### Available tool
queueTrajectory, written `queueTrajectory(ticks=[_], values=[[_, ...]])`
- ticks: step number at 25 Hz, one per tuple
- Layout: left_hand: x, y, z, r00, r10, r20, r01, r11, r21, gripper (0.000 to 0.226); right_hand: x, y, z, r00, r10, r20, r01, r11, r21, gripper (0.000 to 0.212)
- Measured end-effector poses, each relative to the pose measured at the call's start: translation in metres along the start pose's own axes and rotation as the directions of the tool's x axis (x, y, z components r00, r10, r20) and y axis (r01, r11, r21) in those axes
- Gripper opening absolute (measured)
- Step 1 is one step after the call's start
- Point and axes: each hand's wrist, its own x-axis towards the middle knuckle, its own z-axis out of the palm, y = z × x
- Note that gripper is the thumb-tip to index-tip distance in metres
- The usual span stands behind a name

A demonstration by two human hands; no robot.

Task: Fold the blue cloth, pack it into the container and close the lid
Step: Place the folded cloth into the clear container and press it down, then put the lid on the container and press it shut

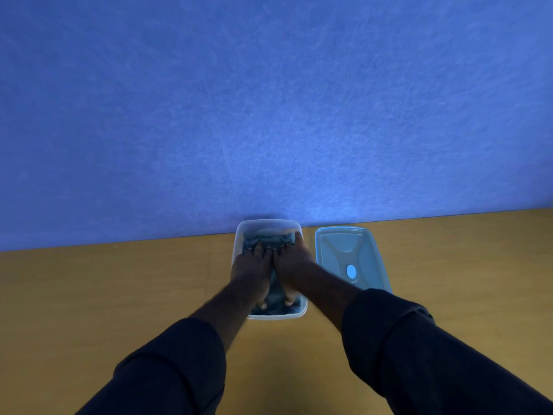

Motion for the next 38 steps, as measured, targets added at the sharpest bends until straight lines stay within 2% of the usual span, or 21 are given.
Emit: queueTrajectory(ticks=[1,3,5,6,8,10,13,15,17,19,22,24,26,27,29,31,32,33,35,36,38], values=[[-0.001,0.001,0.000,1.000,-0.002,-0.004,0.002,1.000,0.009,0.124,-0.007,0.003,-0.002,0.997,-0.033,-0.068,0.039,0.995,0.092,0.055],[-0.003,0.001,0.000,1.000,0.002,-0.004,-0.002,1.000,0.014,0.130,-0.022,0.015,-0.003,0.932,-0.002,-0.363,0.100,0.963,0.251,0.033],[-0.006,0.000,0.000,1.000,-0.003,-0.029,0.003,1.000,-0.014,0.130,-0.037,0.035,0.005,0.746,0.296,-0.596,0.011,0.890,0.456,0.025],[-0.008,0.000,0.000,0.999,-0.003,-0.039,0.002,1.000,-0.021,0.130,-0.045,0.047,0.010,0.676,0.466,-0.570,-0.085,0.819,0.568,0.023],[-0.011,0.001,-0.001,1.000,0.011,-0.028,-0.012,1.000,-0.026,0.135,-0.058,0.070,0.030,0.648,0.697,-0.308,-0.349,0.630,0.693,0.027],[-0.014,0.001,-0.004,1.000,0.021,-0.015,-0.022,0.999,-0.035,0.139,-0.070,0.083,0.058,0.630,0.774,-0.057,-0.563,0.506,0.653,0.039],[-0.018,-0.001,-0.006,0.998,0.046,-0.036,-0.049,0.994,-0.103,0.125,-0.086,0.081,0.091,0.476,0.876,0.082,-0.718,0.332,0.612,0.057],[-0.023,-0.002,-0.005,0.993,0.062,-0.102,-0.077,0.987,-0.144,0.101,-0.091,0.079,0.101,0.375,0.915,0.146,-0.744,0.204,0.636,0.064],[-0.029,-0.002,-0.006,0.980,0.051,-0.192,-0.089,0.977,-0.195,0.079,-0.091,0.081,0.101,0.340,0.923,0.183,-0.728,0.134,0.673,0.062],[-0.035,-0.001,-0.010,0.963,0.017,-0.268,-0.090,0.960,-0.264,0.065,-0.091,0.086,0.097,0.350,0.919,0.181,-0.671,0.111,0.733,0.051],[-0.046,0.006,-0.023,0.947,-0.030,-0.319,-0.102,0.916,-0.389,0.054,-0.095,0.091,0.077,0.392,0.911,0.126,-0.453,0.073,0.888,0.037],[-0.054,0.017,-0.033,0.945,-0.048,-0.322,-0.135,0.842,-0.522,0.056,-0.099,0.084,0.055,0.393,0.918,0.053,-0.314,0.080,0.946,0.032],[-0.064,0.033,-0.045,0.942,-0.100,-0.321,-0.173,0.674,-0.718,0.054,-0.106,0.068,0.030,0.386,0.920,-0.066,-0.189,0.149,0.971,0.029],[-0.069,0.041,-0.052,0.947,-0.138,-0.289,-0.170,0.547,-0.820,0.052,-0.110,0.056,0.017,0.388,0.910,-0.145,-0.136,0.213,0.968,0.030],[-0.076,0.056,-0.066,0.968,-0.168,-0.187,-0.152,0.200,-0.968,0.053,-0.122,0.028,-0.004,0.414,0.831,-0.371,-0.043,0.425,0.904,0.035],[-0.080,0.065,-0.074,0.975,-0.177,-0.133,-0.157,-0.130,-0.979,0.052,-0.132,-0.006,-0.014,0.478,0.649,-0.591,0.009,0.670,0.742,0.041],[-0.080,0.065,-0.076,0.965,-0.228,-0.133,-0.183,-0.213,-0.960,0.046,-0.135,-0.020,-0.016,0.514,0.555,-0.654,0.011,0.758,0.652,0.043],[-0.081,0.063,-0.077,0.943,-0.302,-0.142,-0.216,-0.228,-0.949,0.034,-0.137,-0.032,-0.018,0.550,0.479,-0.685,0.020,0.812,0.584,0.046],[-0.081,0.050,-0.072,0.894,-0.416,-0.164,-0.251,-0.162,-0.954,0.014,-0.140,-0.042,-0.017,0.620,0.377,-0.689,0.078,0.844,0.531,0.047],[-0.081,0.042,-0.068,0.880,-0.442,-0.175,-0.260,-0.138,-0.956,0.014,-0.140,-0.041,-0.017,0.635,0.366,-0.681,0.104,0.833,0.544,0.047],[-0.082,0.021,-0.060,0.868,-0.458,-0.192,-0.271,-0.113,-0.956,0.013,-0.135,-0.031,-0.012,0.610,0.474,-0.635,0.069,0.767,0.638,0.048]])
